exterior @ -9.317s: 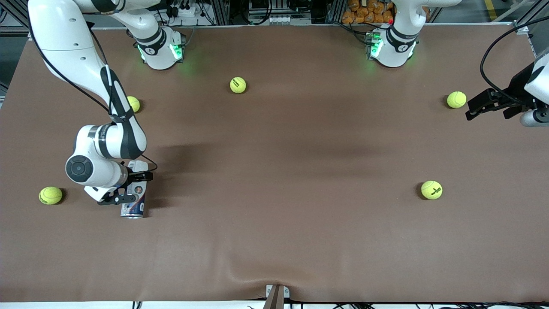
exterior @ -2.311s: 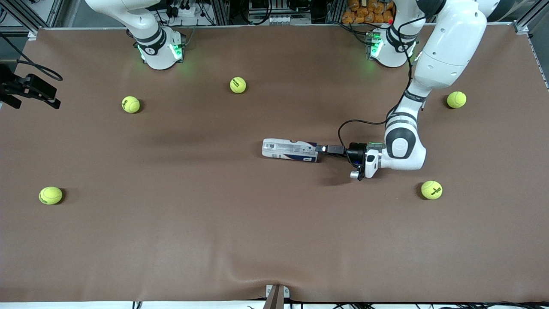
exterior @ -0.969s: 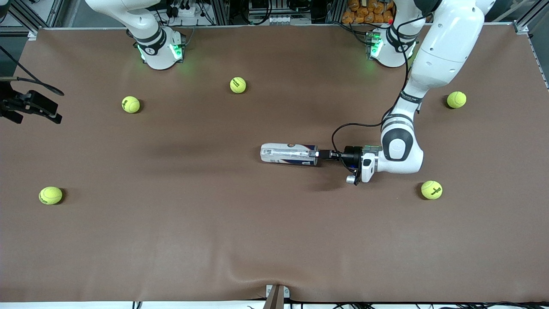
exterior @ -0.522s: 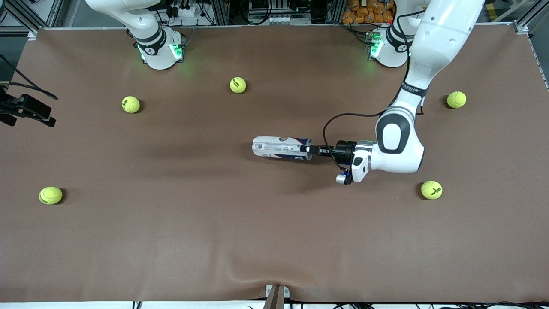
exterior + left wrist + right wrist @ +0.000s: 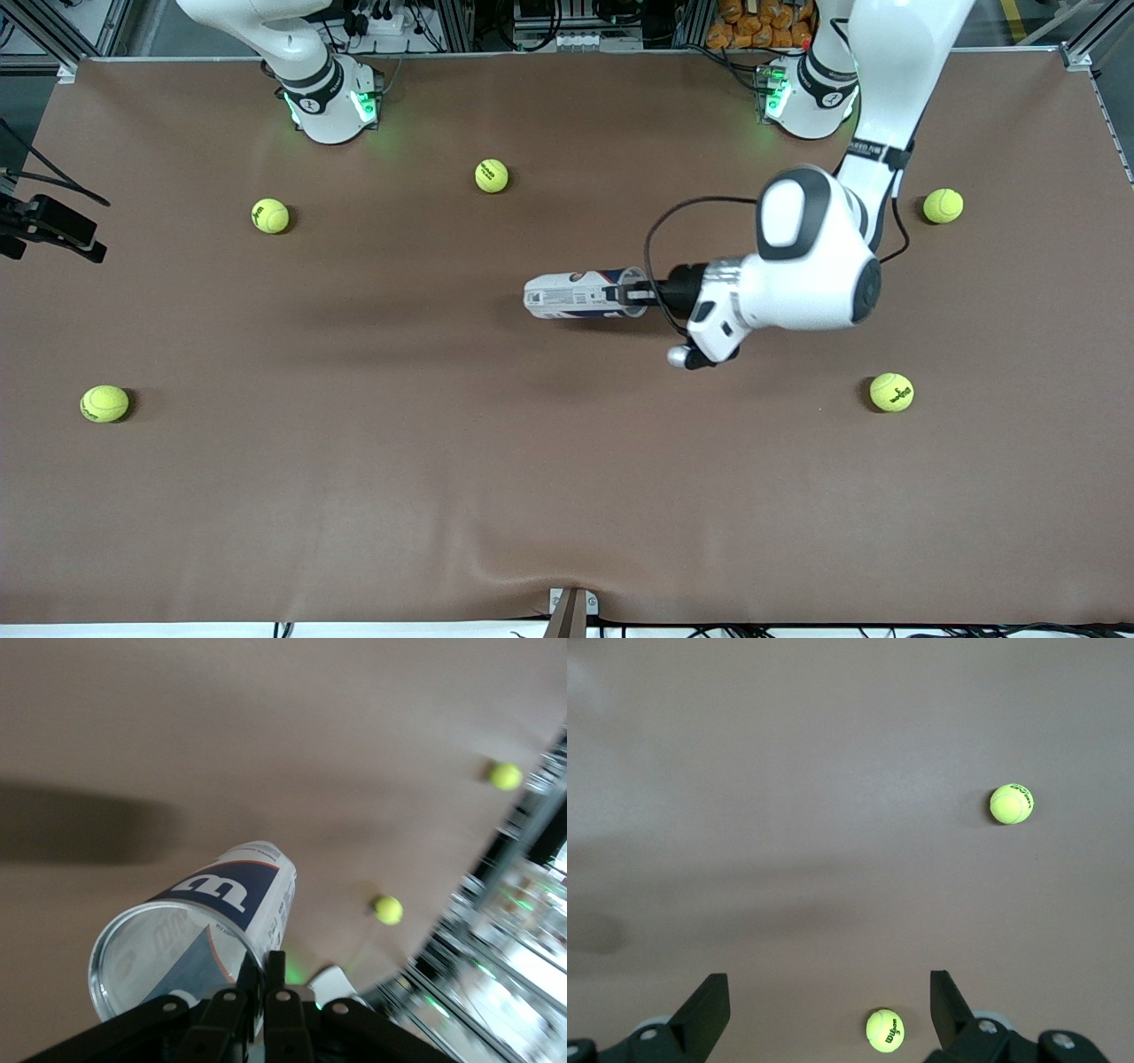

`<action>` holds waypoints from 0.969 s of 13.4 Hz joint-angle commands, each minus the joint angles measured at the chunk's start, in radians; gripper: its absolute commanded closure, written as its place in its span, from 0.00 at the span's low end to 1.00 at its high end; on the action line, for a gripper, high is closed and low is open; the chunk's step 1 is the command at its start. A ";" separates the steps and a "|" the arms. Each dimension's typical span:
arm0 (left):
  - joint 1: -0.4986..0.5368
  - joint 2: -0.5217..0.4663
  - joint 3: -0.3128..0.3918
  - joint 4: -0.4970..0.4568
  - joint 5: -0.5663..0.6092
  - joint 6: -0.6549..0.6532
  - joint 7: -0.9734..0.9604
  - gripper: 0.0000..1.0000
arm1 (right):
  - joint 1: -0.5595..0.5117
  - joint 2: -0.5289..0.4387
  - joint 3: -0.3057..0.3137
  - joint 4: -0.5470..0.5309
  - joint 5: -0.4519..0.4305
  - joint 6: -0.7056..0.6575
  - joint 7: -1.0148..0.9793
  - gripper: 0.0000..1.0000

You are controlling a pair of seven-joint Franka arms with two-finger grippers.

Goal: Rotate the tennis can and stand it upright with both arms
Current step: 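Lift the can with the left gripper and rotate it upright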

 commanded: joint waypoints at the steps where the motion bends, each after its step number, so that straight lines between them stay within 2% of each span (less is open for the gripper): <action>1: -0.092 0.010 0.001 0.119 0.189 0.008 -0.261 1.00 | -0.014 0.015 0.008 0.032 0.020 -0.017 0.006 0.00; 3: -0.164 0.014 0.007 0.155 0.292 0.008 -0.416 1.00 | -0.014 0.015 0.008 0.032 0.020 -0.017 0.006 0.00; 7: -0.329 0.046 0.010 0.225 0.663 -0.015 -0.738 1.00 | -0.014 0.015 0.008 0.032 0.020 -0.017 0.006 0.00; 13: -0.435 0.134 0.016 0.297 0.846 -0.074 -0.895 1.00 | -0.014 0.015 0.008 0.032 0.020 -0.018 0.006 0.00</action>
